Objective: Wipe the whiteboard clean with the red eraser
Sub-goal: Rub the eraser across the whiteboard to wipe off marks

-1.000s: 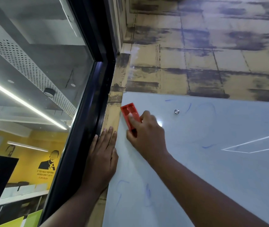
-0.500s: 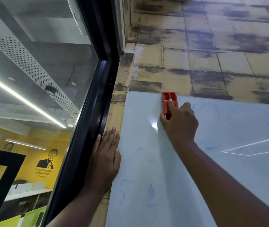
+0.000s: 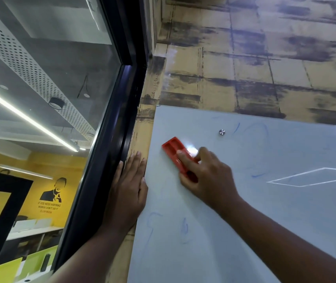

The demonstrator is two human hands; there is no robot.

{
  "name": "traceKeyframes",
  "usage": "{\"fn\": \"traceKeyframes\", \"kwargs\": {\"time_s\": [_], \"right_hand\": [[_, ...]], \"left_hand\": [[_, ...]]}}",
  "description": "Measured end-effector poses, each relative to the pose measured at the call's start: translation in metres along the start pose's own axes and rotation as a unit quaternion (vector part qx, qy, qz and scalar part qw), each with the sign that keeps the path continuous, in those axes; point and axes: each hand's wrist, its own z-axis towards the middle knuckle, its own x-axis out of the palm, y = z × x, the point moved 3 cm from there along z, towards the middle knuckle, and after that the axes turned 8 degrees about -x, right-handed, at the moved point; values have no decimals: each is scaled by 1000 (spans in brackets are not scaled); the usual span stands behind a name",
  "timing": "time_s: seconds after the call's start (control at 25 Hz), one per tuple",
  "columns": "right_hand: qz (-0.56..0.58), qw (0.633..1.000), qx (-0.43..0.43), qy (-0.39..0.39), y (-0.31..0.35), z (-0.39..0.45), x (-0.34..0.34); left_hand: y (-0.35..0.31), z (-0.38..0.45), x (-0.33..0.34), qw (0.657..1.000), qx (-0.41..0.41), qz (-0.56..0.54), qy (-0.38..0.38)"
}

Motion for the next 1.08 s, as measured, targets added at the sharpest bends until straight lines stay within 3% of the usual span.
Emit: {"fn": "traceKeyframes", "kwargs": {"time_s": [0.16,0.24,0.32,0.52,0.72,0.96,1.08], "right_hand": [[2,976,216,-2,-33,-15,-12],[2,960,279,-10,-23,-17,-12],[17,967,253,-9,4,-16,-7],[73,996,23,39,65,-44,-5],[87,989,-110,51,58,-68,-19],[40,993,108,16,-15,-77,-38],[42,981,189,8,-9,-86,-38]], "left_hand": [[3,-5,1,1000,-8,-21,-15],[5,-10,2,999,-13,-33,-18],[7,-14,3,999,-10,-28,-22],[9,-29,1,999,5,-10,-30],[4,-41,-4,1000,5,-13,-22],[5,-52,-6,999,7,-24,-32],[3,-56,-8,999,-2,-26,-27]]}}
